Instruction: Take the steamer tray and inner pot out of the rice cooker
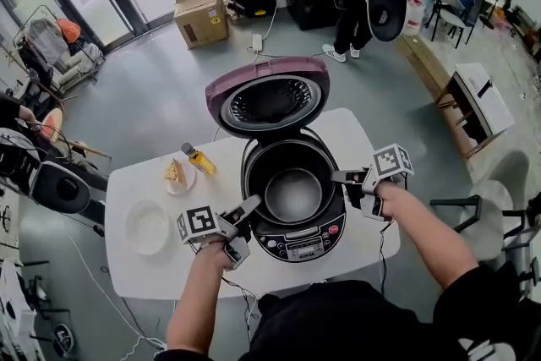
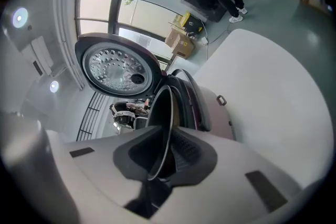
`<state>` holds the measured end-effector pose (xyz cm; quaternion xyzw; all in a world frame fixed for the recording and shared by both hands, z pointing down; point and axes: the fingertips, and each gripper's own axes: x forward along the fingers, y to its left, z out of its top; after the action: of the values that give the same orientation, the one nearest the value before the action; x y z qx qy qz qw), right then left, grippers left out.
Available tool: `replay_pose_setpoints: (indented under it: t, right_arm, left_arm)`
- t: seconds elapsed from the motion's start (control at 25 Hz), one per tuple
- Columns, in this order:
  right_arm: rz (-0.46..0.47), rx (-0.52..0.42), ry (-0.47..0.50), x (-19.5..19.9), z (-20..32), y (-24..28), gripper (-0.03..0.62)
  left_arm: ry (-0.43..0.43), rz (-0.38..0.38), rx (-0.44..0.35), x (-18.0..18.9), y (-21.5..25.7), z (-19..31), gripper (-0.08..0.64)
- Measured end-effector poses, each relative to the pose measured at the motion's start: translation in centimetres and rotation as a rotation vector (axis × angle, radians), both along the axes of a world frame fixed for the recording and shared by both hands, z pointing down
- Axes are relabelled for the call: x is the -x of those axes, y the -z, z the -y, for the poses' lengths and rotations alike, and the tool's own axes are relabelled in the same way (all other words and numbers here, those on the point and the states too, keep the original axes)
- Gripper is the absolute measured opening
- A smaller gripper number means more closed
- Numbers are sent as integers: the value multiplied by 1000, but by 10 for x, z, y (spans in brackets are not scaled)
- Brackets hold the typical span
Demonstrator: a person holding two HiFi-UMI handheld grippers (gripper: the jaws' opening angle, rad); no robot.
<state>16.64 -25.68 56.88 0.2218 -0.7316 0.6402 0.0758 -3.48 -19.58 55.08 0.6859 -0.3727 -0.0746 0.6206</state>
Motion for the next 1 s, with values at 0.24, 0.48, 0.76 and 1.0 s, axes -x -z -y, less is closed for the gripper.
replay_pose_setpoints:
  t: [0.24,0.48,0.76,1.0]
  right_arm:
    - [-57,-54,-8,0,2,-4,17]
    - [-95,-100,-1,-1,2,-2,15]
    - [-58,-190,-35,4,1,43,17]
    - [-18,-347,-27,17,-6,104,20]
  left_arm:
    - [13,78,51,11,-19,-5,14]
    - [18,75,47,9,-17,-4,12]
    - [4,53,-18,14,12,-4,14]
    - [-2,46,-115,28,58,-11,17]
